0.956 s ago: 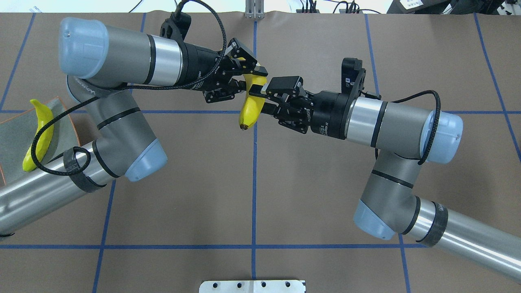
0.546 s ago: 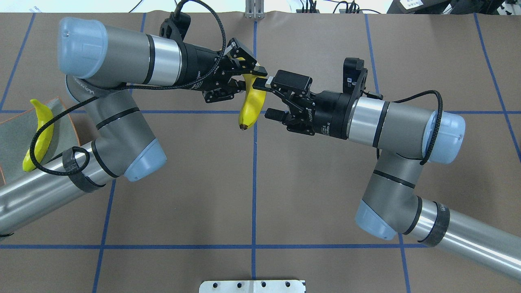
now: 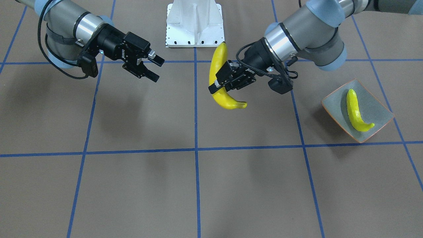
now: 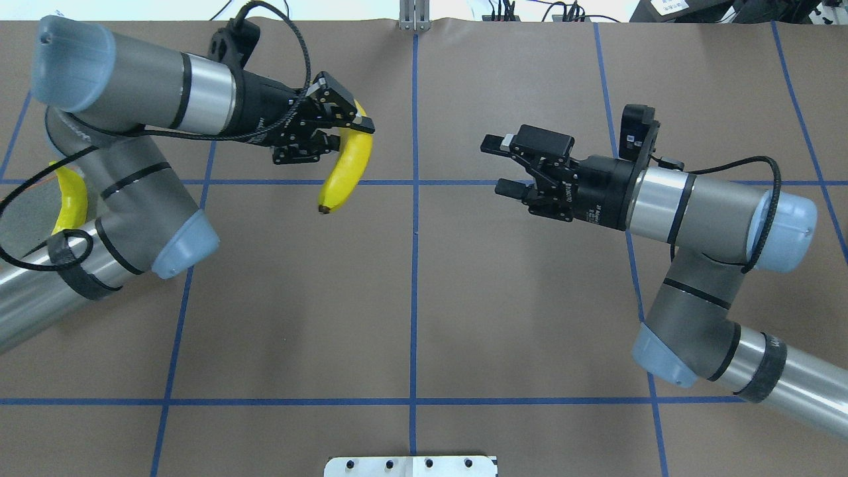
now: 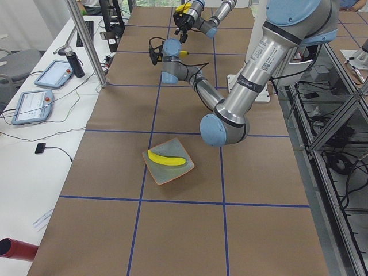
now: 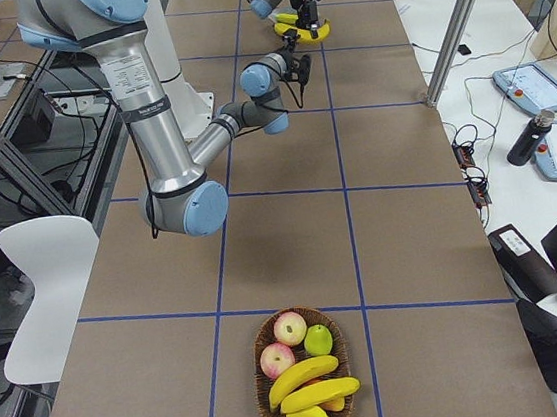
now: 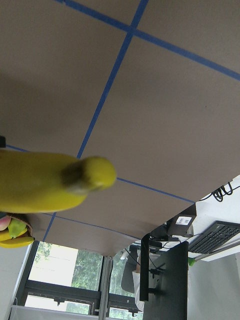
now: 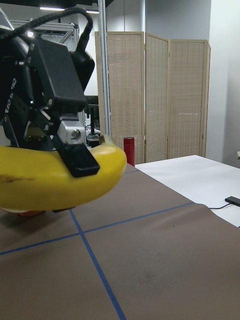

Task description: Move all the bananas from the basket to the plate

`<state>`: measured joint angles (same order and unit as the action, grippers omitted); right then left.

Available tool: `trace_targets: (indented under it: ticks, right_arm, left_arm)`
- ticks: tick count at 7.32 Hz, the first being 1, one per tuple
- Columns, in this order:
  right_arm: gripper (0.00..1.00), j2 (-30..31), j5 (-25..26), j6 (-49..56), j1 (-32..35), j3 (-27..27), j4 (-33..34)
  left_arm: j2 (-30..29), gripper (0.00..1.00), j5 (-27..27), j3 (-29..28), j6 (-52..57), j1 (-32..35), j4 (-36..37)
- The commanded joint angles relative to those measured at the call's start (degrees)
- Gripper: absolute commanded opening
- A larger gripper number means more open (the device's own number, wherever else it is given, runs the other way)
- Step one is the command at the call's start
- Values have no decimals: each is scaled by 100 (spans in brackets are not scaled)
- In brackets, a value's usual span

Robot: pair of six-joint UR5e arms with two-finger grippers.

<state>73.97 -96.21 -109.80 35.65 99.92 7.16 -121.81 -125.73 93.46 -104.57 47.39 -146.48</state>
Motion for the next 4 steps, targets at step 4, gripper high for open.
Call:
trace_targets:
  ticks: [4]
  right_arm:
    - [100, 740, 129, 580, 302, -385, 48]
  left_arm:
    - [2024, 0, -1032, 110, 3728, 1332, 1280]
